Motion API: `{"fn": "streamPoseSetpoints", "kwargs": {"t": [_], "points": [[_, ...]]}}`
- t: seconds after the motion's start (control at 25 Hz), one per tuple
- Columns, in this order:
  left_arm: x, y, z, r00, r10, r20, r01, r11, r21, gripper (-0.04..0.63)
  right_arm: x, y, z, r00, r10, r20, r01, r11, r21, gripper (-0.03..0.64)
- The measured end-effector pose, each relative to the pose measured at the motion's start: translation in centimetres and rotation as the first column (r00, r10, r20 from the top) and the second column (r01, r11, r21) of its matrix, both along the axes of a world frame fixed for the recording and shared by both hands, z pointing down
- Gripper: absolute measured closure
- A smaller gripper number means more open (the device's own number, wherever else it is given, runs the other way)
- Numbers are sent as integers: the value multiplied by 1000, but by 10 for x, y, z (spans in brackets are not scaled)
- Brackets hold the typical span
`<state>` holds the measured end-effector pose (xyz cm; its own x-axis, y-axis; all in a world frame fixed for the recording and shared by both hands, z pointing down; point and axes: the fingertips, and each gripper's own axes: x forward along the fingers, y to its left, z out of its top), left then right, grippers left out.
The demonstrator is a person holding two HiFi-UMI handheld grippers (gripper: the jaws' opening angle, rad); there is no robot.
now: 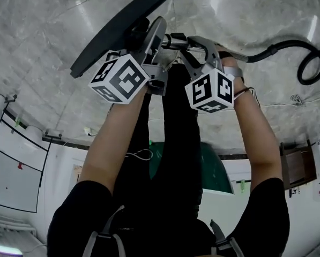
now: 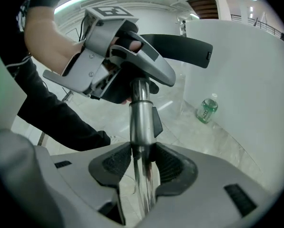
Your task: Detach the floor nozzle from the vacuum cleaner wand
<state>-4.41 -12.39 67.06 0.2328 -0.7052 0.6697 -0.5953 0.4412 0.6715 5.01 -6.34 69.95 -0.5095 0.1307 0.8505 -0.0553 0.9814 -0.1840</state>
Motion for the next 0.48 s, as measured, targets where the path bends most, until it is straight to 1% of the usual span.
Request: {"fn": "streamPoseSetpoints", "kwargs": {"t": [0.04,0.08,0.12,0.24,0.28,0.44,0.48], "points": [[-3,1,-4,999,-38,-15,39,999,18,381,-1,3,-5,1000,3,8,-3,1000,-15,440],[-5,3,-7,998,-60,-34,61,998,29,434,-2,7,-8,1000,8,13,-8,1000,-30,440],[-8,5,-8,997,-65,-50,67,997,35,457,-4,10,-9,1000,14,14,-14,999,-43,440],[-14,14,-2,998,-37,-53,39,998,39,460,-15,19,3,1000,25,6,-25,997,-71,439],[-16,17,-1,998,-34,-48,36,999,40,460,-19,23,6,1000,19,18,-18,997,-80,439],[-24,24,-6,999,-32,-30,34,998,61,460,-34,30,8,988,0,152,18,993,-115,437],[-21,24,-10,999,-23,-26,25,997,76,462,-34,32,9,986,4,167,18,992,-128,431]]}}
